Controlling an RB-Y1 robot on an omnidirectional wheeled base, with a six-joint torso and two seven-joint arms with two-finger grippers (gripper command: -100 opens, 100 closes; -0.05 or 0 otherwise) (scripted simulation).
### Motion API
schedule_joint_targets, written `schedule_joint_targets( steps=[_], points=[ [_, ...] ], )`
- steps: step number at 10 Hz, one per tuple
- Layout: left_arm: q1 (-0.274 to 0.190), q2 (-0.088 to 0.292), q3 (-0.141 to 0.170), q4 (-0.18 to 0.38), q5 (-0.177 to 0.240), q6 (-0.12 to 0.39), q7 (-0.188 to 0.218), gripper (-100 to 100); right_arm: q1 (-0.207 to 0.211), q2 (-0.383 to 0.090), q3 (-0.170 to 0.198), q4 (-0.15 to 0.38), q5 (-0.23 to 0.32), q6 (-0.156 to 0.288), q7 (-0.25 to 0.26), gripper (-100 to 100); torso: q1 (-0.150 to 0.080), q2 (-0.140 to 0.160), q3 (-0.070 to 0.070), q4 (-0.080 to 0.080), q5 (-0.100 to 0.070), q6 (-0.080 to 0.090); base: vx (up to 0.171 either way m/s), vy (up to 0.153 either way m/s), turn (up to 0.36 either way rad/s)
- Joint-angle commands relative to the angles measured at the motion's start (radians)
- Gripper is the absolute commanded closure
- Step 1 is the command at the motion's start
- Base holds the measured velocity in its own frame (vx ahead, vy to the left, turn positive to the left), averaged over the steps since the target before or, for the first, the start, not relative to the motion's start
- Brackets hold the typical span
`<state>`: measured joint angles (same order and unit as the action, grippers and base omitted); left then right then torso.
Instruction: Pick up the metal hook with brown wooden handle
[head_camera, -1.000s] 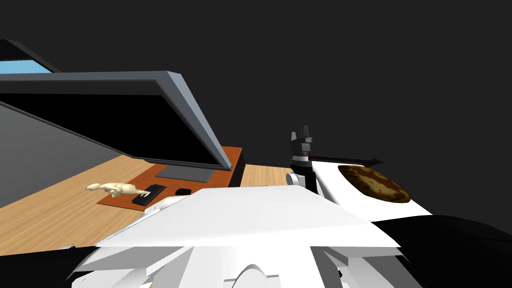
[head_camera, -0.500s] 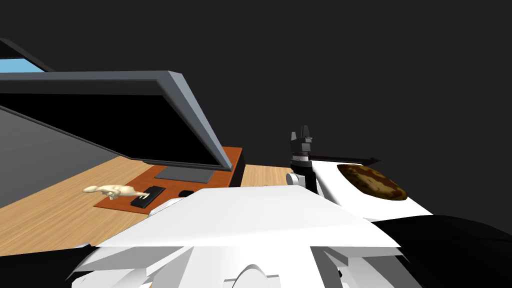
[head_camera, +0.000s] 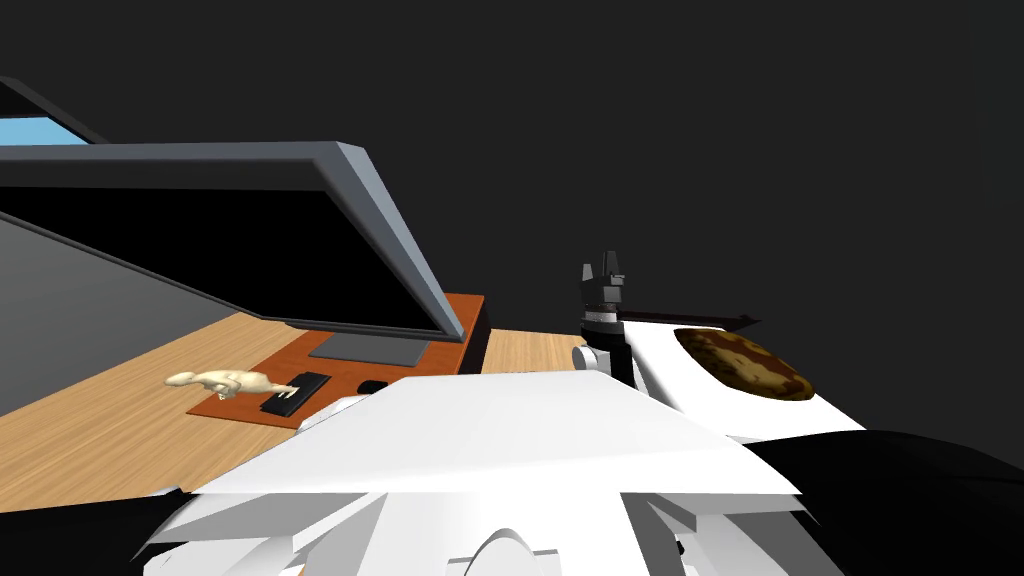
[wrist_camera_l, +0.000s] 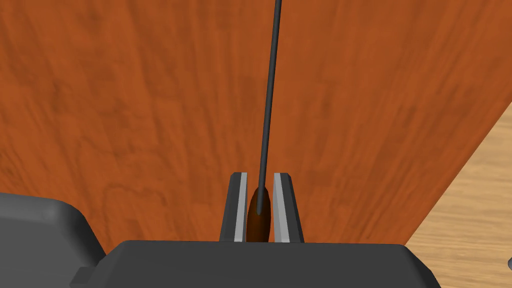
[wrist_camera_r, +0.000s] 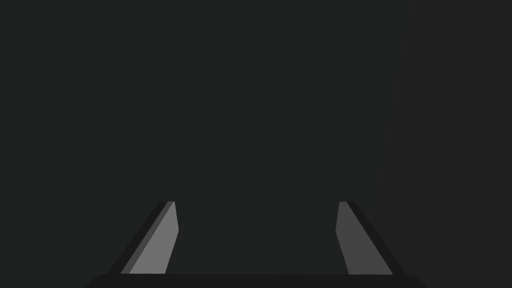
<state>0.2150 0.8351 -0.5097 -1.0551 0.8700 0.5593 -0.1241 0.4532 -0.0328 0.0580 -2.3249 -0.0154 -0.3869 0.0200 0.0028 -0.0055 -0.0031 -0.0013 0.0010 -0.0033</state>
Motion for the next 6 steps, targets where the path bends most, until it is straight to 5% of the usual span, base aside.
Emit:
schedule_joint_targets(
  steps=[1, 2, 5, 6],
  points=[
    [0.0, 0.0, 0.0, 0.0, 0.0, 0.0, 0.0, 0, 0.0, 0.0, 0.0, 0.0, 0.0, 0.0, 0.0, 0, 0.0, 0.0, 0.0, 0.0, 0.0, 0.0, 0.0, 0.0, 0.0],
    [0.002, 0.03, -0.007, -0.025, 0.023, 0.014, 0.002, 100, 0.0, 0.0, 0.0, 0.0, 0.0, 0.0, 0.0, 0, 0.0, 0.0, 0.0, 0.0, 0.0, 0.0, -0.001, -0.014, 0.044],
    [0.002, 0.053, -0.012, -0.045, 0.04, 0.024, 0.005, 100, 0.0, 0.0, 0.0, 0.0, 0.0, 0.0, 0.0, 0, -0.003, 0.001, 0.0, 0.0, -0.001, 0.0, -0.005, -0.027, 0.025],
    [0.002, 0.055, -0.012, -0.046, 0.043, 0.026, 0.003, 0, 0.0, 0.0, 0.0, 0.0, 0.0, 0.0, 0.0, 0, -0.002, 0.0, 0.0, 0.0, 0.0, 0.0, 0.0, 0.0, 0.0]
  ],
)
